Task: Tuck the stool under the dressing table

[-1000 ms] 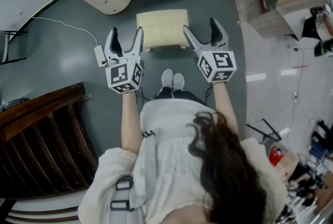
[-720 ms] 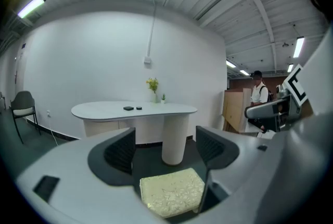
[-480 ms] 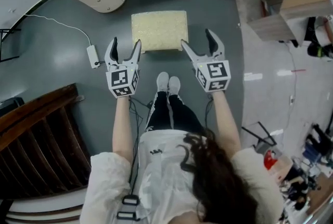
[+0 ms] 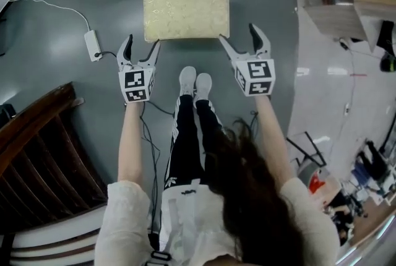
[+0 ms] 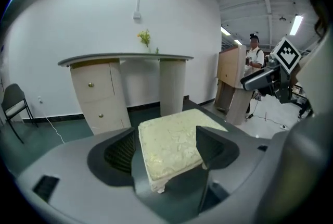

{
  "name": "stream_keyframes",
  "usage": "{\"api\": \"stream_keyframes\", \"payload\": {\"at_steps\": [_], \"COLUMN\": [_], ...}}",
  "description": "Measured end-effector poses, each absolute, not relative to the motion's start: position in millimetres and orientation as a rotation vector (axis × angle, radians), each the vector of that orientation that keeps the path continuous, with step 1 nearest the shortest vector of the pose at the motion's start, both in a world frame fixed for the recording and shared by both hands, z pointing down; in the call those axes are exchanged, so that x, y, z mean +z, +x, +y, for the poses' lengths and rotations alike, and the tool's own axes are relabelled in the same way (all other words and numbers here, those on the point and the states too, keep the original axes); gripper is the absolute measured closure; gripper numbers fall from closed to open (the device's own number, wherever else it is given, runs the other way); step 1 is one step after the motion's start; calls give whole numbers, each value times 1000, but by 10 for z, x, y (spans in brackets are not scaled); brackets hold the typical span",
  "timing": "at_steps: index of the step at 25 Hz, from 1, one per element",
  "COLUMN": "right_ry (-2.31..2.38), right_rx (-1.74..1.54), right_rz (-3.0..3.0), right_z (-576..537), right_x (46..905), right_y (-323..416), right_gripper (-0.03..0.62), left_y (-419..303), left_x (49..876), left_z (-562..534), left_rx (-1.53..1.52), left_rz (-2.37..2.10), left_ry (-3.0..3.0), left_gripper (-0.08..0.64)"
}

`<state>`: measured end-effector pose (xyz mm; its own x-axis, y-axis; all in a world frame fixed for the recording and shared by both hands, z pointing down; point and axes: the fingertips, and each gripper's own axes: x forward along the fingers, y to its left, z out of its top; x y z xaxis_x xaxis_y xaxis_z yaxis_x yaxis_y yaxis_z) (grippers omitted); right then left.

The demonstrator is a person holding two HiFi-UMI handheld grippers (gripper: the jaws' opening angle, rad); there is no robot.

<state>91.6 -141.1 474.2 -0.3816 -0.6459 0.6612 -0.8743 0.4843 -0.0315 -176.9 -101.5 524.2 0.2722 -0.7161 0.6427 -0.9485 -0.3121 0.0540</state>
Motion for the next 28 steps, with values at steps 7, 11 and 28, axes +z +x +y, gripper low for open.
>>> {"api": "stream_keyframes", "payload": {"at_steps": [7, 11, 28], "right_ry": [1176, 1176, 1108], "right_rx": [538, 564, 675], "right_rz": [-2079, -2027, -1847], "right_z": [-1183, -1119, -844], "right_x": [5661, 6059, 7260], "right_y": [993, 1120, 1335], "right_gripper": [209, 209, 212], "left_y": [-1876, -1937, -2047], "left_x": [6337, 6752, 7583], "left_z": [-689, -602, -595], "left_rx": [875, 907, 1085], "left_rz": [-1390, -1386, -1325], "left_ry": [2011, 1946, 1966], "left_gripper": [216, 216, 218]}}
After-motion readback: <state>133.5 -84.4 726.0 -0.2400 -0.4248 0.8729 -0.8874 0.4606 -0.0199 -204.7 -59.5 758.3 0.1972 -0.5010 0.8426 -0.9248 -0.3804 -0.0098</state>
